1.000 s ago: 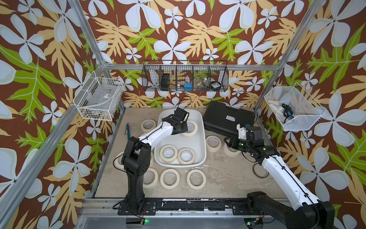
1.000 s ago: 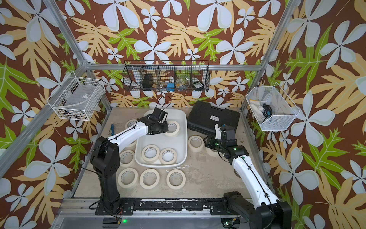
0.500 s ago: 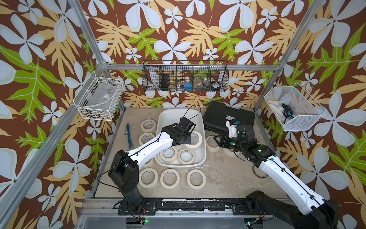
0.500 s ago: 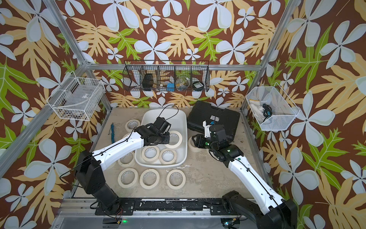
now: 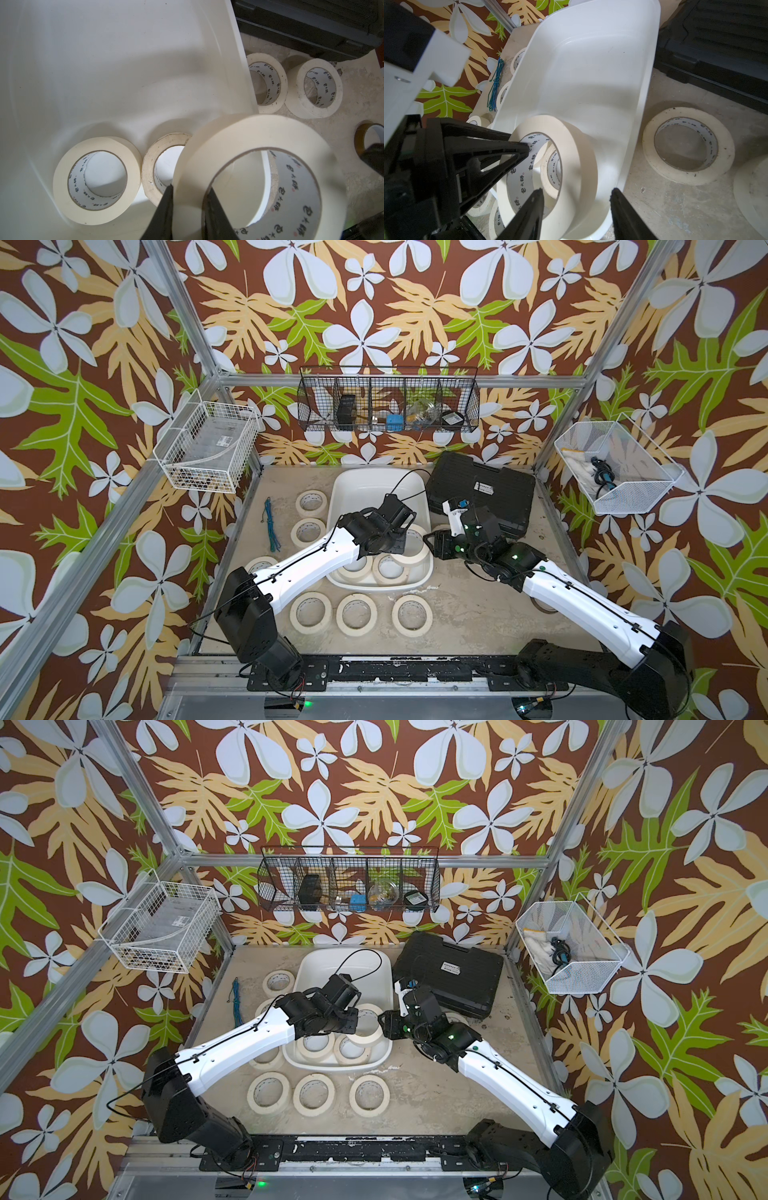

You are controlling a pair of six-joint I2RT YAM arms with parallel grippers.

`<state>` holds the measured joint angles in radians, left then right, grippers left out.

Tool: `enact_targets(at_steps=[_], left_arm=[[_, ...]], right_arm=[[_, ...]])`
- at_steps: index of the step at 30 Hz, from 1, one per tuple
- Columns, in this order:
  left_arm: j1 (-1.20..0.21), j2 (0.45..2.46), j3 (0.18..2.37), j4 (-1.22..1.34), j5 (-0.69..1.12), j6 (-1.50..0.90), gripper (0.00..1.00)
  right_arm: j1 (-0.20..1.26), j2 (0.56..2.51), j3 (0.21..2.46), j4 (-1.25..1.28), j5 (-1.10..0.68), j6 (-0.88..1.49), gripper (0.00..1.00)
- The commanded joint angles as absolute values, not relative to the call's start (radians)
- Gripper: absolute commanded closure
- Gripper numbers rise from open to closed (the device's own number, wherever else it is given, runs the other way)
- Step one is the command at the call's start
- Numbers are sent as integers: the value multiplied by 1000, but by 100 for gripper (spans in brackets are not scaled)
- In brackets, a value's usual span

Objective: Take out the art tape in the storage box
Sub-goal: Pick up the art tape from the storage box.

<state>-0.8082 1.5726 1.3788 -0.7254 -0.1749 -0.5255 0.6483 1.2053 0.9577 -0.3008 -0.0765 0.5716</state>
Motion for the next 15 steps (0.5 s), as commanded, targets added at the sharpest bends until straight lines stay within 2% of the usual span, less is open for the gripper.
enact_targets(at_steps=[1,11,15], left_arm=[[-819,1568,1391,-725,-172,-515,86],[-834,1583,1407,-735,-164,-507,86],[-835,1588,1410,-733,-154,-507,86]], right_arm=[[663,1223,975,-272,-60,555,44],[692,1302,1000,-278,-45,540,45],[694,1324,1006,-283,-29,535,54]])
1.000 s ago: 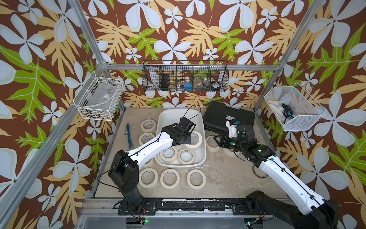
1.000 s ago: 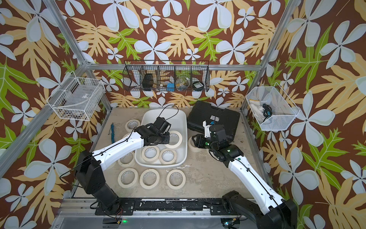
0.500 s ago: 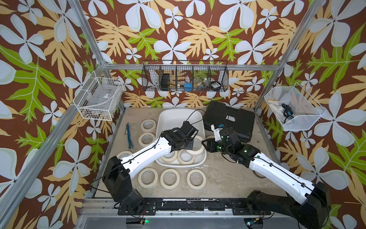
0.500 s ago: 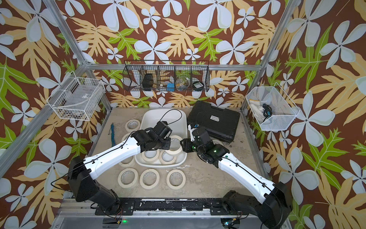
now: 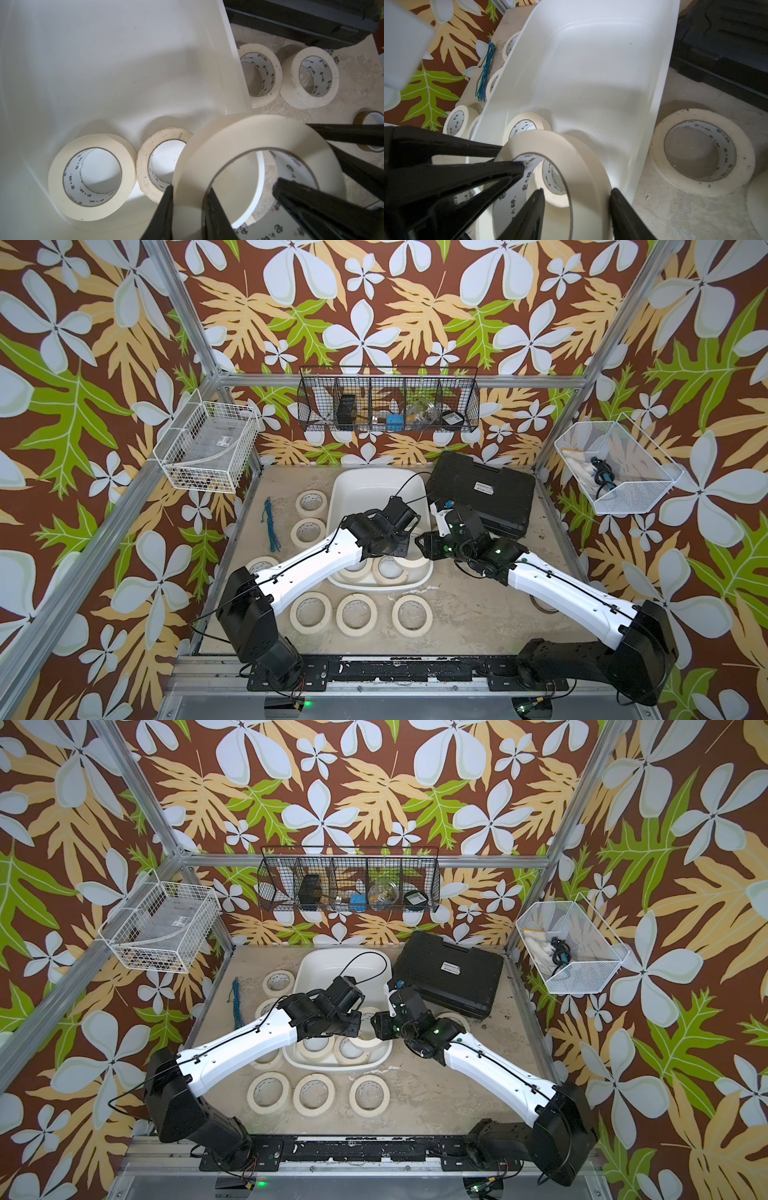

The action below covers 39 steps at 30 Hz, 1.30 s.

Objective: Take out the art tape in the storage box
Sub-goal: Pick up the art tape from the storage box.

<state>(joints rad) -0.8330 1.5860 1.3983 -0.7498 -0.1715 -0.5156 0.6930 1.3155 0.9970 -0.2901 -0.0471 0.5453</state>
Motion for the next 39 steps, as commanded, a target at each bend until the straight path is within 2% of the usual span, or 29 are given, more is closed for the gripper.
enact_targets(at_steps=[1,3,10,15,18,21,29,39], left_arm=[[-836,1586,1410,-733,-150,-509,87],[-837,1586,1411,-733,-146,-508,87],[-838,1570,1405,-722,-126,-505,85],[-838,1549,1395,-681,-104,-519,62],[-839,1484,1346,-593,-95,-534,43],[-838,1421,1293,-526,-102,-554,33],[-838,1352,1277,-512,-170,-570,30],[-837,1345,1275,-515,-206,-577,28]], right_arm=[[695,1330,1008,-284,-28,535,59],[695,1340,1010,-282,-36,535,66],[695,1365,1027,-304,-28,534,77],[695,1340,1037,-332,7,524,87],[694,1322,1043,-353,33,510,90],[693,1304,1042,-374,77,477,92],[647,1235,1038,-436,132,453,97],[449,1059,902,-455,113,524,98]])
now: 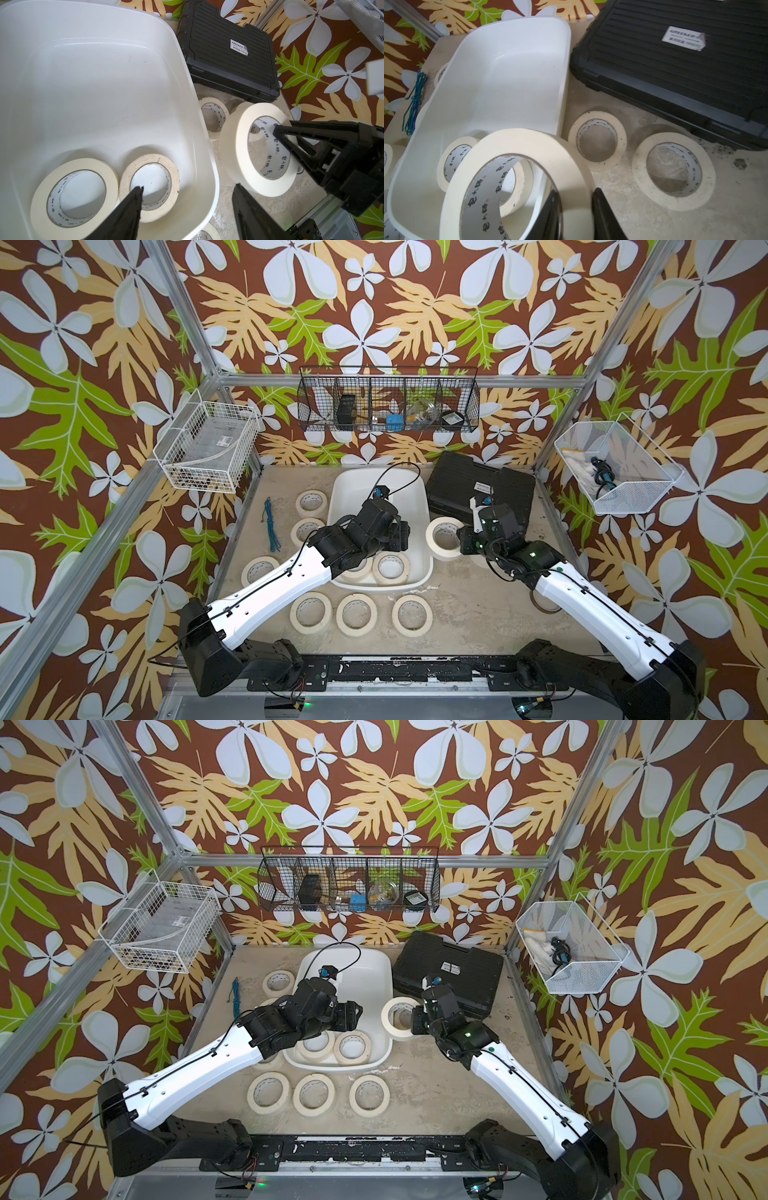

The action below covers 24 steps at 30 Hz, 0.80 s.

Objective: Take out the art tape in the storage box
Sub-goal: Pick up the art tape from the storage box, then place the art tape at the center of the board.

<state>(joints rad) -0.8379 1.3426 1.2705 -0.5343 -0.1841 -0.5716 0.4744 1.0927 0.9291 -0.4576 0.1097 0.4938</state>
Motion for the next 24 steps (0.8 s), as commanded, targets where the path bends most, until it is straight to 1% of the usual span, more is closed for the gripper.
enact_targets(at_steps=[1,6,12,24], left_arm=[[-836,1346,1275,-515,-208,-576,28],[-836,1355,1276,-509,-206,-568,28],[-834,1374,1278,-509,-201,-568,29],[-827,1382,1256,-503,-195,-567,30]], right_arm=[[439,1045,882,-456,117,527,98],[416,986,789,-445,123,541,98],[416,954,659,-354,22,597,97],[414,1035,533,-233,15,615,96]])
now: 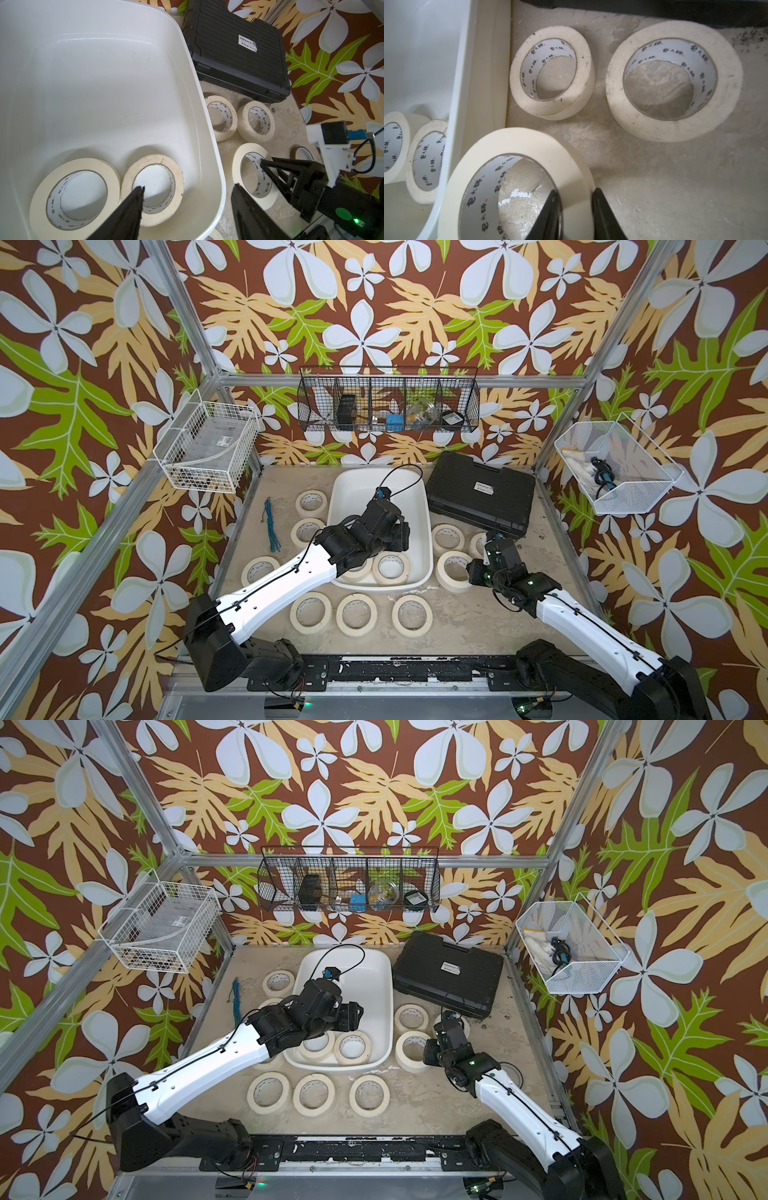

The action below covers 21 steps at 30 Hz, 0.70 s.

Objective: Take out the art tape in the storage box
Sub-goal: Place the art tape at the center of the board.

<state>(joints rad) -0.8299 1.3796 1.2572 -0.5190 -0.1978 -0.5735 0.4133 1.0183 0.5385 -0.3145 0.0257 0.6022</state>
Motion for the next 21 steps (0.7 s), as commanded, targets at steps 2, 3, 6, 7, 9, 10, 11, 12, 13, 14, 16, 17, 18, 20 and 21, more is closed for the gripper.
enact_targets(at_steps=[2,3,6,7,9,10,11,12,13,14,16,17,18,20,21], left_arm=[[-825,1381,1251,-505,-194,-566,30],[-824,1381,1249,-505,-194,-567,30],[-818,1379,1241,-503,-193,-567,30],[-816,1380,1238,-503,-192,-566,30],[-813,1381,1233,-500,-190,-567,30],[-810,1382,1230,-497,-188,-568,30],[-806,1385,1227,-497,-186,-572,30],[-802,1387,1226,-497,-182,-575,30],[-797,1391,1224,-497,-178,-576,31],[-792,1394,1223,-497,-177,-579,31],[-784,1403,1222,-503,-176,-589,31],[-779,1407,1220,-505,-176,-595,32],[-774,1409,1218,-506,-176,-596,32],[-770,1413,1216,-509,-175,-598,32],[-769,1415,1216,-509,-174,-598,32]], right_arm=[[416,1061,530,-220,15,608,96],[415,1072,531,-217,15,606,96],[415,1108,526,-198,15,599,96],[415,1120,523,-187,11,595,96],[416,1143,516,-164,-2,583,96],[414,1154,516,-158,-4,579,96],[415,1163,514,-148,-4,576,95],[415,1172,511,-136,-3,572,95],[415,1182,507,-126,-2,568,95],[415,1191,506,-118,0,566,95],[415,1206,503,-103,7,563,95],[416,1213,499,-96,9,559,94],[416,1219,498,-91,11,559,94],[415,1231,496,-78,16,555,94],[416,1236,495,-73,20,553,94]])
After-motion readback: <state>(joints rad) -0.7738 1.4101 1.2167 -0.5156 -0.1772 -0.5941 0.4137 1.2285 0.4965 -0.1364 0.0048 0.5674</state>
